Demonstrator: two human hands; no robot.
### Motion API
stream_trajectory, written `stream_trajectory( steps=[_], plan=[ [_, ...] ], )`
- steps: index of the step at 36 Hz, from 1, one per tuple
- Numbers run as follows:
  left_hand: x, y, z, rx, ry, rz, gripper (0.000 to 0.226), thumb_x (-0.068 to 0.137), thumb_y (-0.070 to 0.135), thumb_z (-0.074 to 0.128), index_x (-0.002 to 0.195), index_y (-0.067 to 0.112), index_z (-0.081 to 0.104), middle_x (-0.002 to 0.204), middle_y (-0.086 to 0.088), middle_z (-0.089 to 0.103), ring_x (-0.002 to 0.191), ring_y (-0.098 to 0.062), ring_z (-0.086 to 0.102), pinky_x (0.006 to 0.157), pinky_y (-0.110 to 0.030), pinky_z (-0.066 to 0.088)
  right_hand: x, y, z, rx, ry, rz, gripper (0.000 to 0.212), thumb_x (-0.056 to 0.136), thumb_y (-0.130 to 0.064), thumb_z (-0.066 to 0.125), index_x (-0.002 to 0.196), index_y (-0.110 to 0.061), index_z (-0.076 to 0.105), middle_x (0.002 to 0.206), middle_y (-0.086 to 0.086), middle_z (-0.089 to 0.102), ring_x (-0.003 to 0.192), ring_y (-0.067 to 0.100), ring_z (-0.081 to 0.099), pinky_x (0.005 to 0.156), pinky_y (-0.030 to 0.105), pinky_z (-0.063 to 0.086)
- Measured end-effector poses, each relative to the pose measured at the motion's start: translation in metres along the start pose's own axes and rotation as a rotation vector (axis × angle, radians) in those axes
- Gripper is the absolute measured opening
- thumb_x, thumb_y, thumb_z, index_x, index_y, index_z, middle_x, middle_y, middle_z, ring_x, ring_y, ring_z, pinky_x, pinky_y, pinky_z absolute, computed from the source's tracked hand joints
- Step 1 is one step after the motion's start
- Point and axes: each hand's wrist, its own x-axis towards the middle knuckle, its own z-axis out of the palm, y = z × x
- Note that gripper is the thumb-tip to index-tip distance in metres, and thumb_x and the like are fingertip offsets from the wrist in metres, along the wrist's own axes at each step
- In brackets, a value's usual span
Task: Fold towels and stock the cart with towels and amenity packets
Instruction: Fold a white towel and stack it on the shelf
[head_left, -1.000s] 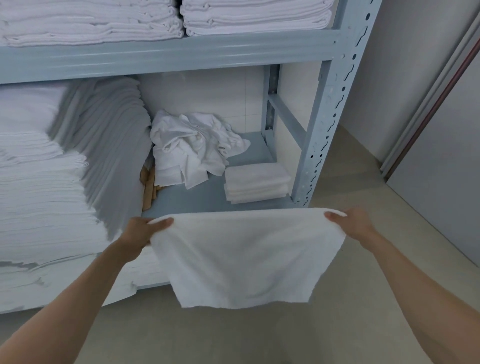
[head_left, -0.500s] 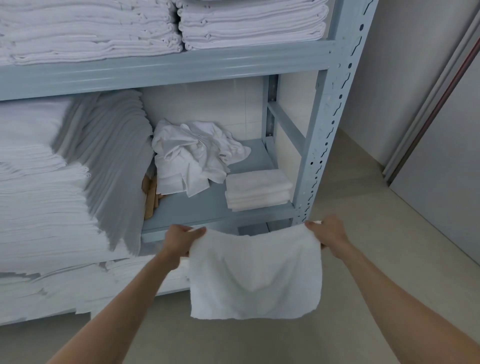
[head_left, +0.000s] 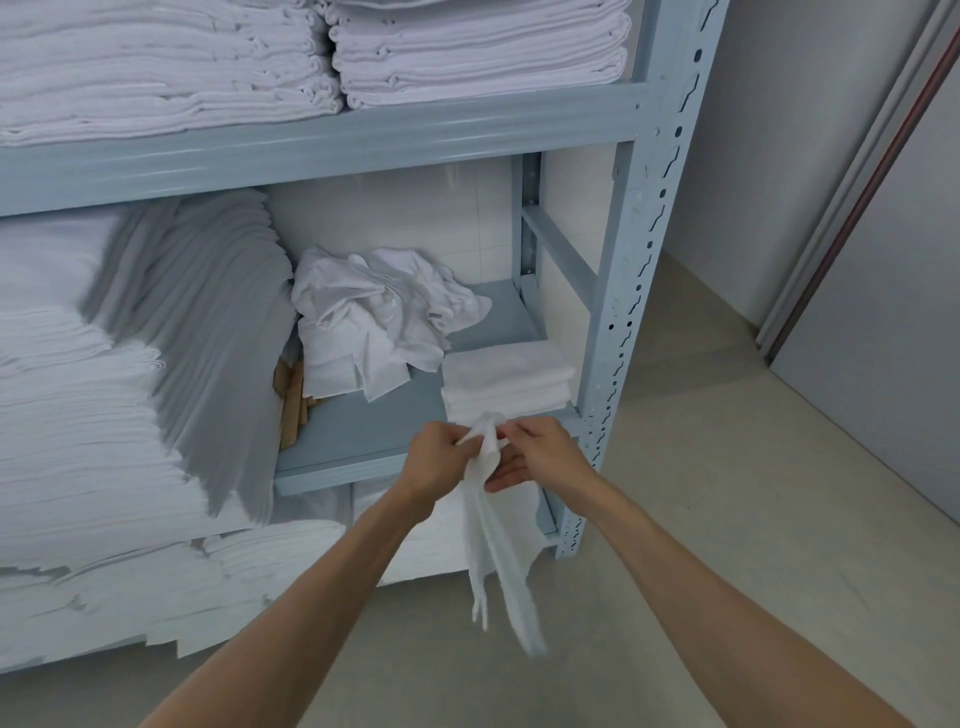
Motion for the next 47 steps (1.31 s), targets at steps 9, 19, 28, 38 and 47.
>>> stream_trajectory(
  steps=[9, 19, 28, 38, 47],
  plan=[
    [-0.007, 0.009, -0.014, -0.158, -0.138, 0.081, 0.029, 0.101, 0.023, 0.057, 0.092, 0.006, 0.079, 0.097, -0.023, 0.073, 0.091, -0.04, 0.068, 0.096, -0.057, 0.051, 0.012, 0.007, -0.004, -0.338, 0.146, -0.2, 0.032, 0.087, -0.034, 0.073, 0.109, -0.023, 0.051, 0.066, 0.003, 0.071, 0.059, 0.018, 0.068, 0.059, 0.04, 0.06],
    [-0.01, 0.016, -0.028, 0.132, -0.182, 0.152, 0.022, 0.074, 0.025, 0.086, 0.093, 0.015, 0.08, 0.084, -0.011, 0.074, 0.069, -0.013, 0.057, 0.068, -0.028, 0.045, 0.032, 0.019, -0.002, -0.715, 0.287, -0.413, 0.032, 0.069, -0.053, 0.078, 0.076, -0.032, 0.055, 0.085, -0.016, 0.047, 0.084, 0.004, 0.045, 0.061, 0.023, 0.038],
    [-0.004, 0.017, -0.046, 0.157, -0.037, 0.196, 0.018, 0.078, 0.001, 0.073, 0.084, 0.016, 0.081, 0.071, 0.003, 0.07, 0.06, -0.005, 0.057, 0.059, -0.021, 0.047, 0.037, 0.01, -0.012, -0.687, -0.06, -0.295, 0.039, 0.075, -0.057, 0.075, 0.062, -0.027, 0.055, 0.056, -0.013, 0.051, 0.052, 0.002, 0.044, 0.055, 0.027, 0.031],
    [-0.004, -0.005, -0.091, 0.012, 0.073, 0.151, 0.028, 0.079, -0.007, 0.071, 0.093, 0.016, 0.081, 0.091, 0.0, 0.079, 0.086, -0.02, 0.073, 0.082, -0.032, 0.059, 0.03, 0.015, -0.07, -1.243, -0.099, -0.337, 0.036, 0.09, -0.053, 0.061, 0.084, -0.018, 0.069, 0.089, 0.001, 0.063, 0.093, 0.013, 0.048, 0.095, 0.035, 0.03],
    [0.001, -0.01, -0.105, -0.067, 0.157, 0.183, 0.032, 0.079, -0.009, 0.071, 0.093, 0.019, 0.079, 0.078, 0.019, 0.076, 0.07, 0.004, 0.069, 0.062, -0.008, 0.051, 0.016, -0.05, -0.076, -1.487, 0.316, -0.763, 0.043, 0.082, -0.059, 0.066, 0.082, -0.017, 0.069, 0.075, -0.003, 0.067, 0.093, 0.019, 0.057, 0.091, 0.038, 0.032]
  ],
)
